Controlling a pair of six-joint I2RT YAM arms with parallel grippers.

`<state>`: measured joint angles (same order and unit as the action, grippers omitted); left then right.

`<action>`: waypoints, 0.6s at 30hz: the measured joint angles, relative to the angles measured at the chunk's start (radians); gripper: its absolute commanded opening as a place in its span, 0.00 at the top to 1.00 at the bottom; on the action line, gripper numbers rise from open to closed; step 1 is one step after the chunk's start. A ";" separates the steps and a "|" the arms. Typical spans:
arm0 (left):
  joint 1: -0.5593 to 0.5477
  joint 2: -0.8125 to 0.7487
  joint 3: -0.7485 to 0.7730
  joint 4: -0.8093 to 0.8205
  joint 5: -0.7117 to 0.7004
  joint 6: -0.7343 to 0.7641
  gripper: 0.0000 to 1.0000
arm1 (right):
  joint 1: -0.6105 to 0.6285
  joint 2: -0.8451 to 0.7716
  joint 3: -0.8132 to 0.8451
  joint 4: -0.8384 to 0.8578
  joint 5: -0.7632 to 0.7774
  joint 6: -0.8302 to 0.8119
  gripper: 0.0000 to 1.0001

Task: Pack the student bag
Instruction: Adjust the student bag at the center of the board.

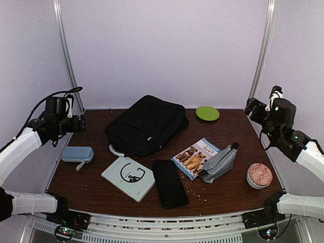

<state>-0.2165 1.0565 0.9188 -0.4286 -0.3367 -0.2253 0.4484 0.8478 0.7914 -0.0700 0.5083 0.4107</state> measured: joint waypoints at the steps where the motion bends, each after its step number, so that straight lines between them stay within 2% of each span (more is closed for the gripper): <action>1: 0.003 0.000 -0.007 0.000 0.004 -0.006 0.02 | -0.005 0.000 -0.001 -0.003 -0.014 0.010 0.00; 7: 0.013 -0.018 -0.035 0.015 0.059 -0.032 0.02 | -0.044 0.008 0.001 -0.006 -0.149 0.034 0.00; 11: 0.014 -0.037 -0.042 0.035 0.087 -0.050 0.02 | -0.046 0.083 0.065 -0.050 -0.212 0.039 0.00; 18: 0.017 -0.059 -0.050 0.076 0.152 -0.072 0.02 | 0.118 0.285 0.207 -0.103 -0.240 0.061 0.05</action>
<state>-0.1993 0.9974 0.8684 -0.3531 -0.1848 -0.2974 0.5667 1.1324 0.9981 -0.1734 0.2680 0.4721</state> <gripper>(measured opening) 0.978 0.970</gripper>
